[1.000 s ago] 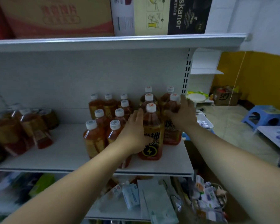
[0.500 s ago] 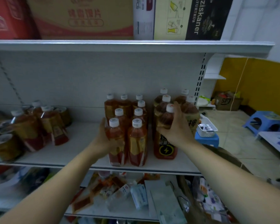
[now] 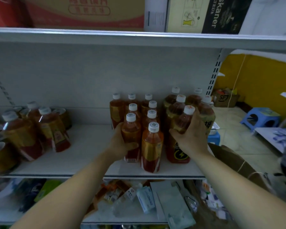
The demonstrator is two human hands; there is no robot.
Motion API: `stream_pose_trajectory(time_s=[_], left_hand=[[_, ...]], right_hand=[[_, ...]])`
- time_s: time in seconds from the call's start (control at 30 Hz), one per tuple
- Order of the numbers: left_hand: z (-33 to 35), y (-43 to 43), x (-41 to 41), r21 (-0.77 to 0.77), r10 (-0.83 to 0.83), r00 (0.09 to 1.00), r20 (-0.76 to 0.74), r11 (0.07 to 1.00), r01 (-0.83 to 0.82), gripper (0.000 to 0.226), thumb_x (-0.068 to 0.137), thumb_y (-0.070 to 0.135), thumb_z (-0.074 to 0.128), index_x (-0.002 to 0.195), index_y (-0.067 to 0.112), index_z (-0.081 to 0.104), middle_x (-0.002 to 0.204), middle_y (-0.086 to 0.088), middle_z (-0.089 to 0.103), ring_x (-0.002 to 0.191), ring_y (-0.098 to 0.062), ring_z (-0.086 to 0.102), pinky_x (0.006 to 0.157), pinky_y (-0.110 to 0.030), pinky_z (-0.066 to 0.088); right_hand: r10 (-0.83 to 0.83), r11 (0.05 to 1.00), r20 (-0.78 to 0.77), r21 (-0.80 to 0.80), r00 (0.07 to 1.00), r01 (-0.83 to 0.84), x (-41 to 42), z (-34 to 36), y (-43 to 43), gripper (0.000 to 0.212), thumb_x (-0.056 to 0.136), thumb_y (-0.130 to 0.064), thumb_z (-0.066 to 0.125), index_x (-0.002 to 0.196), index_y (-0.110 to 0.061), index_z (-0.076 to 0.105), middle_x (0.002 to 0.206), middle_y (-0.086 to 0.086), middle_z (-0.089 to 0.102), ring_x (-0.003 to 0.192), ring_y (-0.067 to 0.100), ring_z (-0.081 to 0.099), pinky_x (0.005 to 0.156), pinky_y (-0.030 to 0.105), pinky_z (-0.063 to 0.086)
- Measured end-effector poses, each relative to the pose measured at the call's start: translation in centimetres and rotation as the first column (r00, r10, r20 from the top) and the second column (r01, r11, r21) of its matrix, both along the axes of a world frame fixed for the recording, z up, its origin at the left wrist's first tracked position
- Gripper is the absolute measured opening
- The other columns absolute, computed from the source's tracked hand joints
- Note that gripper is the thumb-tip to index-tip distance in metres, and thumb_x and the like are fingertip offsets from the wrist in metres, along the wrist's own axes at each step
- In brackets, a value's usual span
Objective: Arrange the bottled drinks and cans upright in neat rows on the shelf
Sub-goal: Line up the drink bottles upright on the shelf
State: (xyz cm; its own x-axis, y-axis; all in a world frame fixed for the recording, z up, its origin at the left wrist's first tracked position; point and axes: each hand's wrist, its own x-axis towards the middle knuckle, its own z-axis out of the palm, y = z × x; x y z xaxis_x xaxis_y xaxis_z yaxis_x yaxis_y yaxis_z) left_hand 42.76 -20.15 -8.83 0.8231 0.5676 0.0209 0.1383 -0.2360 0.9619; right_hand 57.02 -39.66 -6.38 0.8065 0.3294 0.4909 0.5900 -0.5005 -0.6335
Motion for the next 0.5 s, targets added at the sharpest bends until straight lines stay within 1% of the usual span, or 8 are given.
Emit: stream_pose_trajectory(time_s=[0.03,0.1,0.23,0.3,0.33,0.4,0.47,0.5], left_hand=[[0.1,0.2,0.3,0.015,-0.001,1.0,-0.015,1.0,0.001,0.097,0.055,0.017,0.085,0.134,0.031,0.029,0.128,-0.001,0.054,0.118,-0.019,0.051,0.1,-0.042,0.043],[0.0,0.9,1.0,0.023,-0.012,1.0,-0.025,1.0,0.013,0.096,0.064,0.011,0.084,0.138,0.033,0.026,0.129,0.001,0.054,0.119,-0.019,0.052,0.099,-0.04,0.042],[-1.0,2.4,2.4,0.021,-0.033,0.999,-0.011,0.999,0.034,0.101,0.049,0.037,0.084,0.131,0.049,0.027,0.13,0.004,0.055,0.12,-0.022,0.054,0.1,-0.053,0.045],[-1.2,2.7,2.7,0.026,-0.045,0.999,-0.011,0.999,0.045,0.1,0.049,0.039,0.084,0.129,0.054,0.025,0.131,0.004,0.055,0.12,-0.022,0.054,0.1,-0.053,0.045],[-1.3,2.7,2.8,0.036,-0.047,0.999,0.002,0.998,0.047,0.099,0.052,0.036,0.084,0.129,0.054,0.024,0.131,0.004,0.054,0.12,-0.022,0.054,0.1,-0.052,0.045],[-1.7,2.7,2.9,0.05,-0.052,0.998,0.017,0.997,0.052,0.098,0.059,0.027,0.084,0.133,0.046,0.022,0.133,0.001,0.052,0.121,-0.022,0.052,0.102,-0.05,0.044],[-2.3,2.9,2.8,0.022,-0.06,0.998,0.033,0.998,0.059,0.105,0.062,0.027,0.084,0.143,0.034,0.018,0.135,0.003,0.05,0.124,-0.019,0.049,0.104,-0.048,0.041],[-2.4,2.7,2.5,0.014,-0.025,0.998,0.051,1.0,0.025,0.106,0.064,0.029,0.084,0.146,0.03,0.017,0.135,0.006,0.049,0.125,-0.016,0.047,0.105,-0.046,0.04]], right_hand=[[-0.006,1.0,0.007,-0.001,1.0,0.006,0.0,-0.1,0.0,0.104,0.072,-0.039,0.079,0.151,-0.015,0.016,0.149,0.01,0.036,0.138,0.03,0.03,0.111,0.043,0.026],[-0.007,1.0,0.026,-0.002,1.0,0.007,0.1,-0.2,0.1,0.104,0.071,-0.038,0.08,0.151,-0.014,0.017,0.149,0.011,0.036,0.138,0.03,0.031,0.112,0.044,0.026],[-0.025,1.0,0.021,0.002,0.999,0.025,0.3,-0.4,0.1,0.105,0.071,-0.037,0.08,0.151,-0.014,0.017,0.149,0.01,0.036,0.138,0.029,0.03,0.115,0.045,0.024],[-0.029,1.0,0.028,0.007,0.999,0.029,0.3,-0.3,0.3,0.105,0.071,-0.036,0.081,0.151,-0.013,0.018,0.149,0.01,0.035,0.139,0.029,0.03,0.115,0.046,0.023],[-0.033,0.999,0.025,0.005,0.999,0.033,0.3,-0.3,0.3,0.104,0.071,-0.035,0.081,0.151,-0.014,0.017,0.15,0.01,0.035,0.139,0.029,0.029,0.116,0.045,0.023],[-0.041,0.999,0.022,0.003,0.999,0.041,0.2,-0.2,0.4,0.104,0.072,-0.035,0.08,0.152,-0.014,0.017,0.15,0.01,0.034,0.138,0.029,0.029,0.114,0.042,0.022],[-0.046,0.999,0.025,0.002,0.999,0.046,0.1,-0.3,0.4,0.104,0.071,-0.035,0.08,0.152,-0.015,0.017,0.15,0.01,0.034,0.138,0.029,0.029,0.113,0.041,0.023],[-0.047,0.999,0.024,0.0,0.999,0.047,0.0,-0.3,0.4,0.104,0.072,-0.035,0.08,0.152,-0.015,0.017,0.15,0.009,0.034,0.138,0.028,0.029,0.113,0.041,0.023]])
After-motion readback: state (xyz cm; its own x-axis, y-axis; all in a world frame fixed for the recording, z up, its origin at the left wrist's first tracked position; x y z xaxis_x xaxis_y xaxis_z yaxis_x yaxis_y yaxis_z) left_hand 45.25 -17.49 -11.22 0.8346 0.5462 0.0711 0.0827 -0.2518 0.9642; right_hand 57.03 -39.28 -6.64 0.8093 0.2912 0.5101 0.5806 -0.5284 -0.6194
